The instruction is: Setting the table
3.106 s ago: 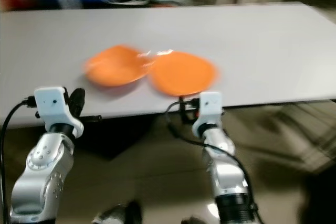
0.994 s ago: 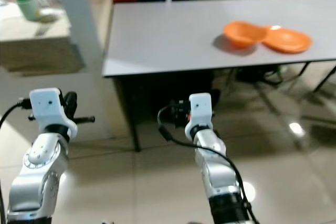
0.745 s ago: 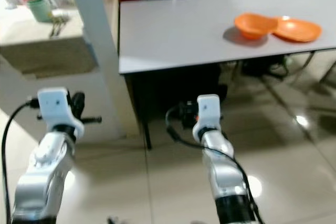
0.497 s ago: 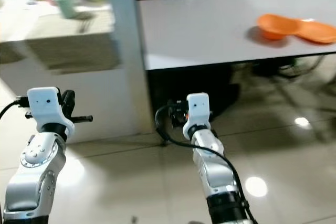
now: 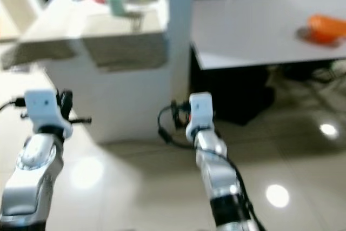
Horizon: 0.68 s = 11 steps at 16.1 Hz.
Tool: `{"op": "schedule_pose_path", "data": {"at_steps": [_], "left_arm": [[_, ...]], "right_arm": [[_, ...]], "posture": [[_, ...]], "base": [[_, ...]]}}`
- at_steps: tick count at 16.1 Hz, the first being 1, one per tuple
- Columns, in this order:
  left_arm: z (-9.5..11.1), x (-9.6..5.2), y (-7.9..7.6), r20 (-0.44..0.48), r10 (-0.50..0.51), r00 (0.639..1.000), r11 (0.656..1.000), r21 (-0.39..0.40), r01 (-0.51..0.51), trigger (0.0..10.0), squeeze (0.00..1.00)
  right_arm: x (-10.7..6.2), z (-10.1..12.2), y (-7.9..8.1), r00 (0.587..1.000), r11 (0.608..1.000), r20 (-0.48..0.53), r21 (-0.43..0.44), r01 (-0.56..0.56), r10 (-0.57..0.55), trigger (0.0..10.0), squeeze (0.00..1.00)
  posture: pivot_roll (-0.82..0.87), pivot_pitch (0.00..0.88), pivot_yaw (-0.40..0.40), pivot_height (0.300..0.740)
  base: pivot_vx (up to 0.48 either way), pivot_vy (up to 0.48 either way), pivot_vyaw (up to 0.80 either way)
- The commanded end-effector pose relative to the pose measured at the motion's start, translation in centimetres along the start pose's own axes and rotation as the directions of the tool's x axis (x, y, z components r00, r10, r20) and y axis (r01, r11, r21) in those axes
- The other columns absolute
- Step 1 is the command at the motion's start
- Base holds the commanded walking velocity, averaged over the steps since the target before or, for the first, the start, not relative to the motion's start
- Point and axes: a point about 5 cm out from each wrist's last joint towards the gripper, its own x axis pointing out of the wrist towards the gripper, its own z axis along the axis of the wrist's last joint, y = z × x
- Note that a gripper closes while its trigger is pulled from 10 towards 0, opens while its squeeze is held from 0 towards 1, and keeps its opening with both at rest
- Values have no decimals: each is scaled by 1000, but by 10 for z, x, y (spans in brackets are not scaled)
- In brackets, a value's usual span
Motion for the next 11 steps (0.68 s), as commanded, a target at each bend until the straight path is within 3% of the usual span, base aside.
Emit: {"op": "schedule_pose_path", "data": {"at_steps": [1, 3, 7, 11], "left_arm": [[0, 1, -4, -2, -13, 1000, 1000, 2, 13, 10000, 0], [3, 2, -2, 12, 7, 1000, 1000, -19, -7, 10000, 0], [5, 4, -3, 30, -6, 1000, 1000, -2, 6, 10000, 0], [4, 6, -6, 19, -30, 999, 1000, -2, 30, 10000, 0]], "right_arm": [[-2, -1, -4, 1000, 1000, 8, -25, 1, -1, 10000, 0], [-1, 6, -1, 999, 999, 52, -37, -16, 18, 10000, 0], [0, 33, -10, 969, 987, 241, -136, 88, -53, 10000, 0], [0, 28, -10, 971, 988, 232, -130, 87, -55, 10000, 0]], "posture": [[-68, 0, 65, 740], [-68, 0, 64, 740], [-67, 0, 61, 740], [-70, 0, 68, 740]], "base": [[0, 0, 0], [212, 0, 0], [423, 0, 0], [423, 0, 0]]}}
